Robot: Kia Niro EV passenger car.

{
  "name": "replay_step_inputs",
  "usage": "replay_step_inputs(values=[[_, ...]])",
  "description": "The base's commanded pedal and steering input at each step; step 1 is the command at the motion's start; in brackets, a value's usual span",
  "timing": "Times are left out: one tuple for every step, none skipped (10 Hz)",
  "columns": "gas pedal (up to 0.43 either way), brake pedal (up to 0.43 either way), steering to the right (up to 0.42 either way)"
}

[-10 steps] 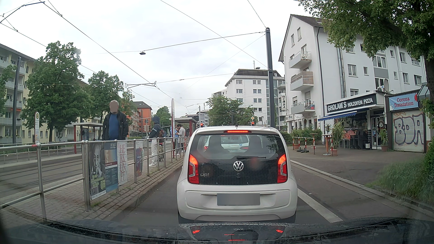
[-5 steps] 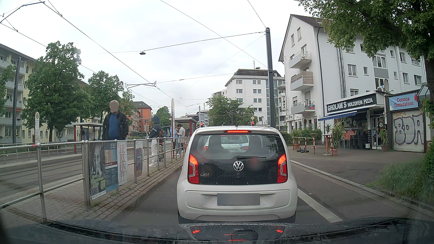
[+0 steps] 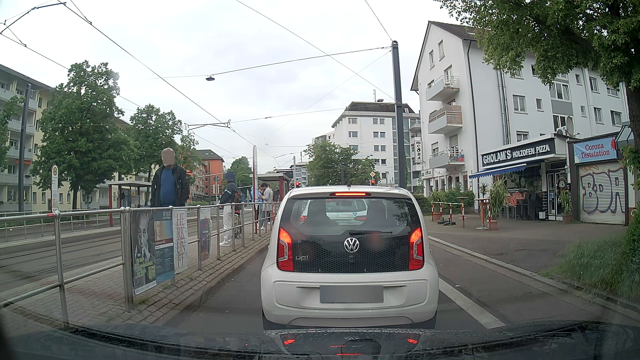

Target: Follow the waypoints while adhering to traffic rules and regulations

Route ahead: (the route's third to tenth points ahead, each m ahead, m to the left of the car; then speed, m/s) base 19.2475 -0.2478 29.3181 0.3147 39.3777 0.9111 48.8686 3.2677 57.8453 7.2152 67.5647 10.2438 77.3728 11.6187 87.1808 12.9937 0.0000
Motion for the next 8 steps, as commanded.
replay_step_inputs(values=[[0.000,0.220,-0.016],[0.000,0.220,-0.017],[0.000,0.220,-0.017],[0.000,0.220,-0.016],[0.000,0.220,-0.016],[0.000,0.220,-0.017],[0.000,0.220,-0.016],[0.000,0.220,-0.016]])
